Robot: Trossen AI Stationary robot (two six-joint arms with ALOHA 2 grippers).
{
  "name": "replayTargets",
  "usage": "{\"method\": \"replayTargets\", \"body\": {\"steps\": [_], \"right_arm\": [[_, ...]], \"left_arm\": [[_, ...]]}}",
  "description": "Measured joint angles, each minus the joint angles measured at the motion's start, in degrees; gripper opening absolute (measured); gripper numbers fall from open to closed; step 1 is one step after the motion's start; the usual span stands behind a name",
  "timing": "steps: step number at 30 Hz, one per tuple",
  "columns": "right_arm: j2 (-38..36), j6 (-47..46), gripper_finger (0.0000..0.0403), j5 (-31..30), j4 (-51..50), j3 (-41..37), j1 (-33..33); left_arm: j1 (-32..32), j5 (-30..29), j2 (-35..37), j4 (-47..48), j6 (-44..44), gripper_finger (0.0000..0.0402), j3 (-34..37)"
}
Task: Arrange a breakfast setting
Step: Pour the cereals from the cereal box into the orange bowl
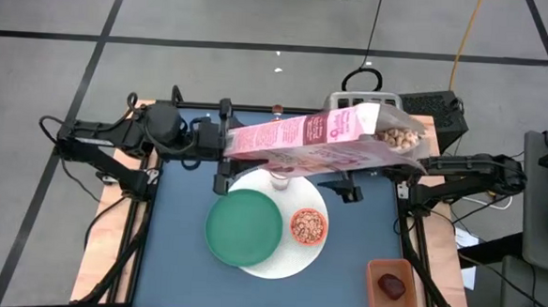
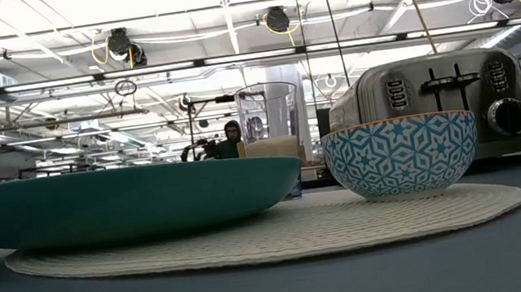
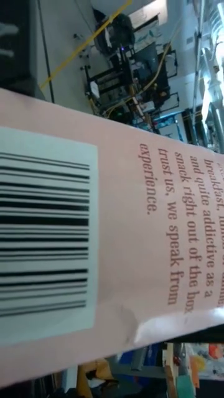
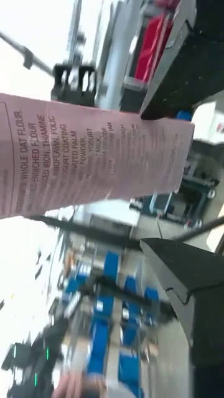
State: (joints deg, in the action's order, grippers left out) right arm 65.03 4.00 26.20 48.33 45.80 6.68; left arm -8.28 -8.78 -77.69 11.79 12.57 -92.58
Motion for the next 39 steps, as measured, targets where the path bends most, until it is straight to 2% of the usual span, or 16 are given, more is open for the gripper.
{"method": "replayTargets", "body": {"steps": [3, 6, 29, 33, 39], "right_arm": [[0.1, -0.1, 0.0325, -5.1, -1.4, 0.1, 0.0], [0.2, 0.0, 0.0325, -6.5, -1.2, 0.1, 0.0], [0.0, -0.4, 0.0322, -6.4, 3.9, 0.1, -0.1], [0.1, -0.4, 0.0297, -6.4, 3.7, 0.1, -0.1], [0.1, -0.5, 0.0232, -6.3, 3.1, 0.0, -0.1]], "left_arm": [[0.1, 0.0, -0.5, 0.7, 0.4, 0.0234, 0.3], [0.1, -0.2, -0.5, 0.9, 0.8, 0.0234, 0.3], [1.0, -0.6, -3.1, 2.6, -1.1, 0.0234, 0.1], [1.0, -0.5, -3.1, 3.5, -0.7, 0.0234, 0.1], [1.3, -0.4, -3.0, 5.1, -0.7, 0.0234, 0.0]]}}
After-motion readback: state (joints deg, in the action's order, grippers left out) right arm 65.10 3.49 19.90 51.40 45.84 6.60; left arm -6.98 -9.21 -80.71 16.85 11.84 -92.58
